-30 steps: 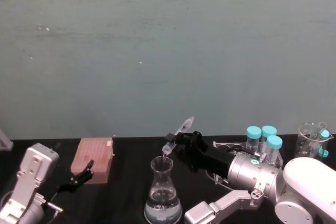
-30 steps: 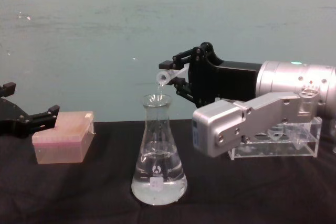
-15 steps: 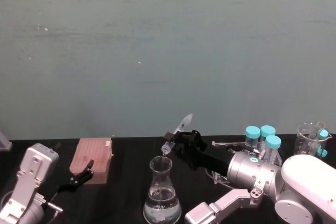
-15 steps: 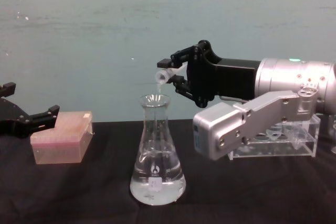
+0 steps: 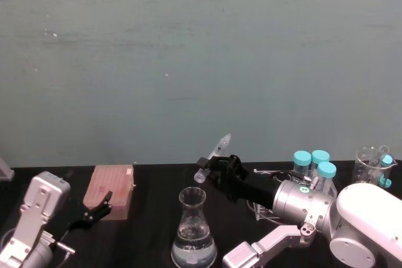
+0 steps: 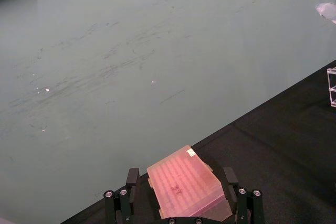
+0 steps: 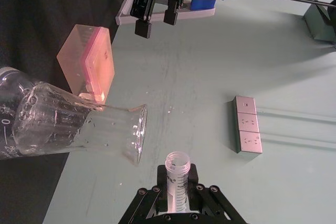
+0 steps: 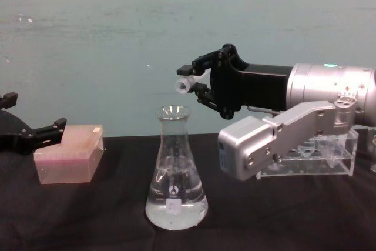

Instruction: Pour the liquid from the test tube into the beaker using one hand.

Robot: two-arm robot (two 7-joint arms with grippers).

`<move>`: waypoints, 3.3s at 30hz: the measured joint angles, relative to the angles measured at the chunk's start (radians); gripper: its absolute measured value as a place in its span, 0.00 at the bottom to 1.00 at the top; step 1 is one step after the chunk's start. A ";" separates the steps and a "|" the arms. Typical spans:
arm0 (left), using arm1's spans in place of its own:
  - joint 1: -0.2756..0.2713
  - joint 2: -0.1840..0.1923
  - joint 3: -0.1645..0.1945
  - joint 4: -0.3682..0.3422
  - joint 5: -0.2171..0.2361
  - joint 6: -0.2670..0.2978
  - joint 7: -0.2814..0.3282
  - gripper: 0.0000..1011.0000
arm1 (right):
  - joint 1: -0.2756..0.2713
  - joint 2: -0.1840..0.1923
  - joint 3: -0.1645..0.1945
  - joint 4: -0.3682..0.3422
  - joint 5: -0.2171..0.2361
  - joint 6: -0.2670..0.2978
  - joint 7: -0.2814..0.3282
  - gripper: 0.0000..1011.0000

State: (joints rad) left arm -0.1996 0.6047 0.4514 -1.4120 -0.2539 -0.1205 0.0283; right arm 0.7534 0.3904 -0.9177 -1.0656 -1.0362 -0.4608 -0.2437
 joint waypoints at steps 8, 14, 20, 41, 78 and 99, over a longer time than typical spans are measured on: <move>0.000 0.000 0.000 0.000 0.000 0.000 0.000 0.99 | 0.001 0.002 -0.003 -0.004 0.007 0.001 0.001 0.20; 0.000 0.000 0.000 0.000 0.000 0.000 0.000 0.99 | -0.021 -0.003 0.036 -0.024 0.100 -0.001 0.065 0.20; 0.000 0.000 0.000 0.000 0.000 0.000 0.000 0.99 | -0.085 -0.015 0.171 -0.087 0.435 0.008 0.313 0.20; 0.000 0.000 0.000 0.000 0.000 0.000 0.000 0.99 | -0.119 -0.041 0.489 -0.075 1.161 0.407 0.821 0.20; 0.000 0.000 0.000 0.000 0.000 0.000 0.000 0.99 | -0.044 -0.064 0.422 0.142 1.232 0.423 0.855 0.20; 0.000 0.000 0.000 0.000 0.000 0.000 0.000 0.99 | -0.015 -0.099 0.421 0.236 1.226 0.393 0.879 0.20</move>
State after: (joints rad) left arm -0.1995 0.6047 0.4514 -1.4120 -0.2539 -0.1205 0.0283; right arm 0.7380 0.2912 -0.4970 -0.8292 0.1894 -0.0675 0.6353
